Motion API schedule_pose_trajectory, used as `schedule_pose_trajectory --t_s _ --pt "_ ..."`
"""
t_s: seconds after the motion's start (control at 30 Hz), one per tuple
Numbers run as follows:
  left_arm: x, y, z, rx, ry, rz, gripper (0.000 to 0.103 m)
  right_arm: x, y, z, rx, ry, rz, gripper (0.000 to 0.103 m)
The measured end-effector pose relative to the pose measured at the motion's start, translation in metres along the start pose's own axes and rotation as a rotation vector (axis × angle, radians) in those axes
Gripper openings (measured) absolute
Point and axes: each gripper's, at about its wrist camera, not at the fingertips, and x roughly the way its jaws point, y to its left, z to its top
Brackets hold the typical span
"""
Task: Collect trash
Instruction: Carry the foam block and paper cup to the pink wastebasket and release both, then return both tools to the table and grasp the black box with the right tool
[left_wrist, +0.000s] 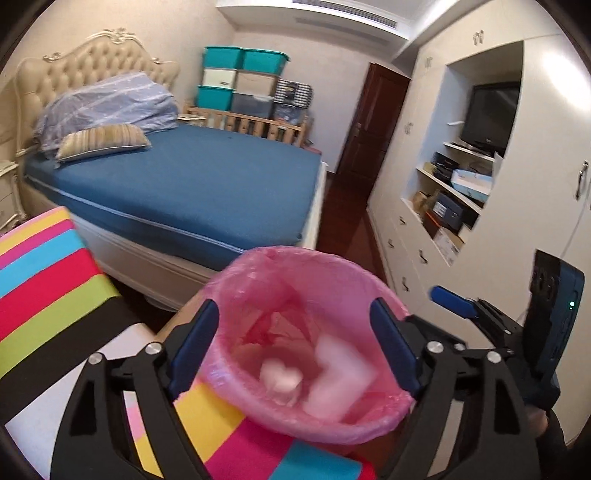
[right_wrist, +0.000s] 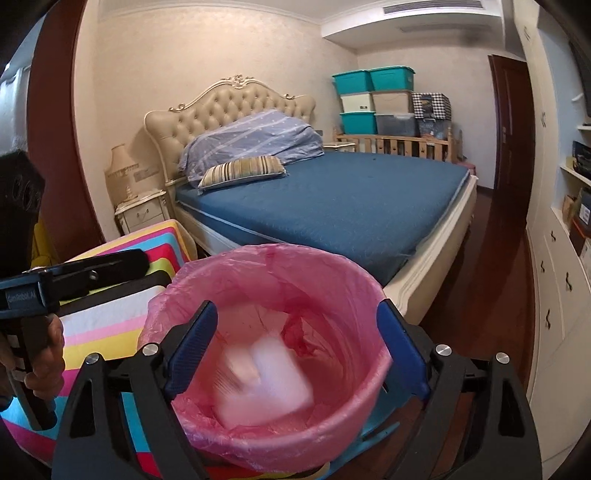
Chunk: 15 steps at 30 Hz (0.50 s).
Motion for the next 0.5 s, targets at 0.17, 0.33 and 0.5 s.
schedule_pose_trajectory --t_s 0.17,0.33,0.5 --pt "-0.059 0.016 -0.016 0.029 -0.043 0.133 0.091 -0.017 0.014 -0.001 -0.002 -0.011 -0.012 0.084" --pt "-0.126 0.033 -0.048 0.063 -0.115 0.238 0.097 -0.033 0.058 -0.006 -0.042 -0.035 0.022 0.085" --pt "-0.195 0.050 -0.079 0.082 -0.115 0.352 0.098 -0.043 0.115 -0.012 -0.085 -0.050 0.094 0.085"
